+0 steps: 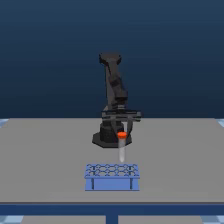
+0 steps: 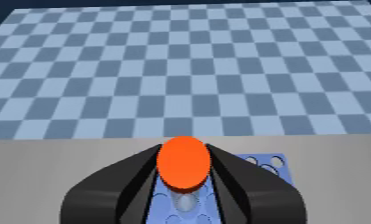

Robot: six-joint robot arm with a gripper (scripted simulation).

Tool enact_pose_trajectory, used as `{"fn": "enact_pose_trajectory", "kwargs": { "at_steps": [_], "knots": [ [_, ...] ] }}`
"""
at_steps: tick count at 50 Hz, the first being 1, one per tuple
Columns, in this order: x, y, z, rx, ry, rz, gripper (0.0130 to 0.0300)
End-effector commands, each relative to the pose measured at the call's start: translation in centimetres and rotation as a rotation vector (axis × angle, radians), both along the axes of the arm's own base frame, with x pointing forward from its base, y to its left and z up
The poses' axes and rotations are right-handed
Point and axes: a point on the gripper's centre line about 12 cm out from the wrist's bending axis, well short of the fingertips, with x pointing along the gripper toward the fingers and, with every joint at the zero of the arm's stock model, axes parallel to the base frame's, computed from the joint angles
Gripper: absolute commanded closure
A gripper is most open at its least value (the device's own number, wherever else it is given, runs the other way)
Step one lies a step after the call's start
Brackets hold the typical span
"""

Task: Pick up the centrifuge tube on the rack

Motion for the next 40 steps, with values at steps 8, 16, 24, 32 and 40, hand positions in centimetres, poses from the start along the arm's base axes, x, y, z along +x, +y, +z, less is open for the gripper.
{"fn": "enact_pose_trajectory", "kwargs": {
  "at_steps": [8, 16, 24, 32, 40],
  "knots": [
    [0.0, 0.0, 0.8, -0.021, 0.003, 0.007, 0.03],
    [0.0, 0.0, 1.2, -0.021, 0.003, 0.007, 0.03],
    [0.0, 0.0, 1.7, -0.021, 0.003, 0.007, 0.03],
    [0.0, 0.0, 1.9, -0.021, 0.003, 0.007, 0.03],
    [0.0, 0.0, 1.9, -0.021, 0.003, 0.007, 0.03]
  ]
}}
